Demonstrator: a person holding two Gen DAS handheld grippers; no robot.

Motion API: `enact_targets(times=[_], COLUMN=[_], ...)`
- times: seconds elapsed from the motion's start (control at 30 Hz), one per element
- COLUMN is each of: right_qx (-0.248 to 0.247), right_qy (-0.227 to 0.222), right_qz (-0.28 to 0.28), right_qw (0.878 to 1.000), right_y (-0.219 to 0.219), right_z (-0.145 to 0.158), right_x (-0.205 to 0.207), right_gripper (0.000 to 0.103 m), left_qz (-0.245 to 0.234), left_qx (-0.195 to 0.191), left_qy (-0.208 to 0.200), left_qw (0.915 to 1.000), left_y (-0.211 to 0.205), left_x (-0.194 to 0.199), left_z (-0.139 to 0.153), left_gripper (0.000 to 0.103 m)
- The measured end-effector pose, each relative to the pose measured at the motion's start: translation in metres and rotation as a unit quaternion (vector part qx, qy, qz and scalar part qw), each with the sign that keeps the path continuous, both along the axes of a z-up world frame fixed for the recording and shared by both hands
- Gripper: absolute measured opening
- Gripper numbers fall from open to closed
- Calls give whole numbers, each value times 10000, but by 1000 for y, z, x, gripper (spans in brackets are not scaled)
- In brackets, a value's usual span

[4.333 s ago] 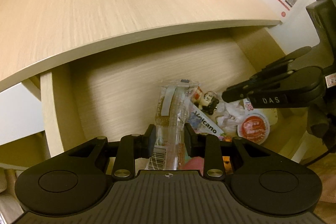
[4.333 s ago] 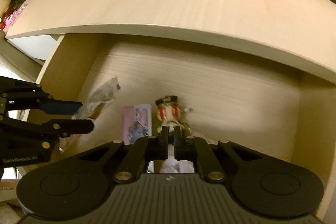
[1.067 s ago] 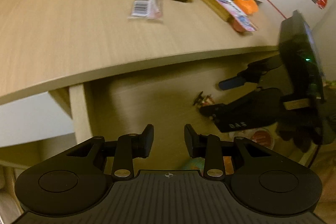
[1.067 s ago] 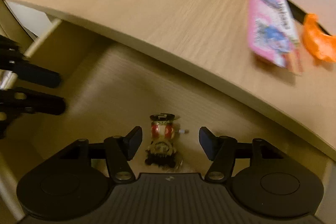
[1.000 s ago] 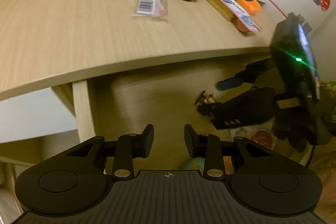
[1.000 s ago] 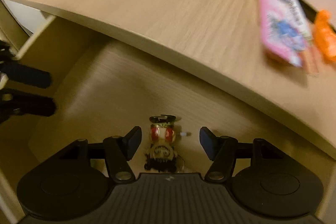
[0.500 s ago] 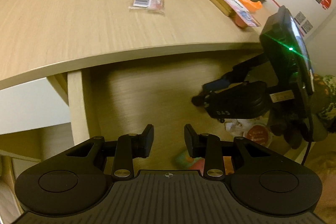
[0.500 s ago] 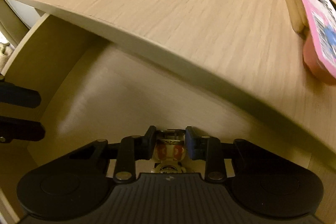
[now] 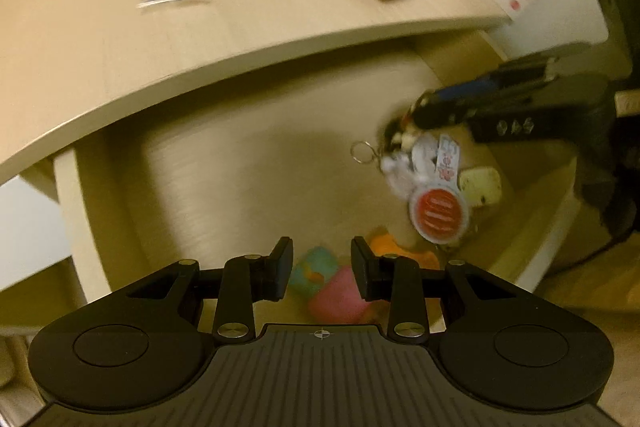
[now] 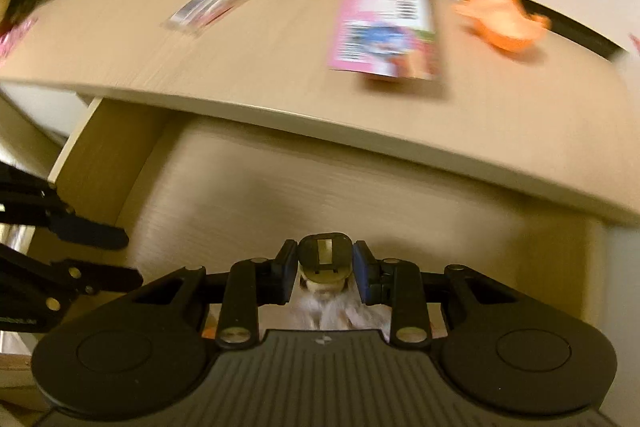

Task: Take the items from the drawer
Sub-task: 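Lower both tools into the drawer and grasp the doll figurine with the right gripper, then grasp the pink-teal bird toy with the left gripper while the right lifts the figurine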

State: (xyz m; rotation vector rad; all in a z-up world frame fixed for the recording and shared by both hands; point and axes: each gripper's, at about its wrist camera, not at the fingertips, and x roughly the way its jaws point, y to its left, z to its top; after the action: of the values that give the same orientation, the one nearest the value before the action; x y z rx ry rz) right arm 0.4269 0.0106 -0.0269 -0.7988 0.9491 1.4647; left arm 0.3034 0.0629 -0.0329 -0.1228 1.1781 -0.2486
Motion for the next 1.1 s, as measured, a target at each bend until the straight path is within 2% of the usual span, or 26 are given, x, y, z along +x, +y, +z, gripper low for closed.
enact_targets(times=[0.13,0.23,0.27,0.43,0.6,0.7,0.93,1.07,1.1], right_qx=[151,212,212,144,82,51,21,26,10], right_qy=[-34,-31,-24,93,267,277,262,250,232], right_qz=[-302,-449,-476,-536,-565,-532,-508,-593,-604], right_qw=[9994,9988,9986,9984,9980,9982,9984,9979,9979], right_y=[-27,-27,-16,-25,-25,-31,-30,-29,-30], right_z=[8,13,9,11,5,6,2,1,1], right_x=[22,17,21,43,46,47,44,48,49], right_gripper=[29,29,29,29,29,29,29,29,29], left_qz=[-145,-128,-131,-197,134,312,361,266,236], left_qx=[51,70,21,-264,-458,-490,-589,-322,-321], left_qy=[88,296,404,1121,1593,1676,1661,1440,1429], left_qw=[9998,9995,9991,9931,9861,9842,9837,9887,9889], left_y=[2,9,11,8,2,1,-5,-14,-17], left_x=[-3,-1,0,4,12,18,35,41,41], left_z=[1,-5,-8,-24,-42,-48,-52,-53,-55], left_gripper=[35,35,35,35,35,35,36,54,55])
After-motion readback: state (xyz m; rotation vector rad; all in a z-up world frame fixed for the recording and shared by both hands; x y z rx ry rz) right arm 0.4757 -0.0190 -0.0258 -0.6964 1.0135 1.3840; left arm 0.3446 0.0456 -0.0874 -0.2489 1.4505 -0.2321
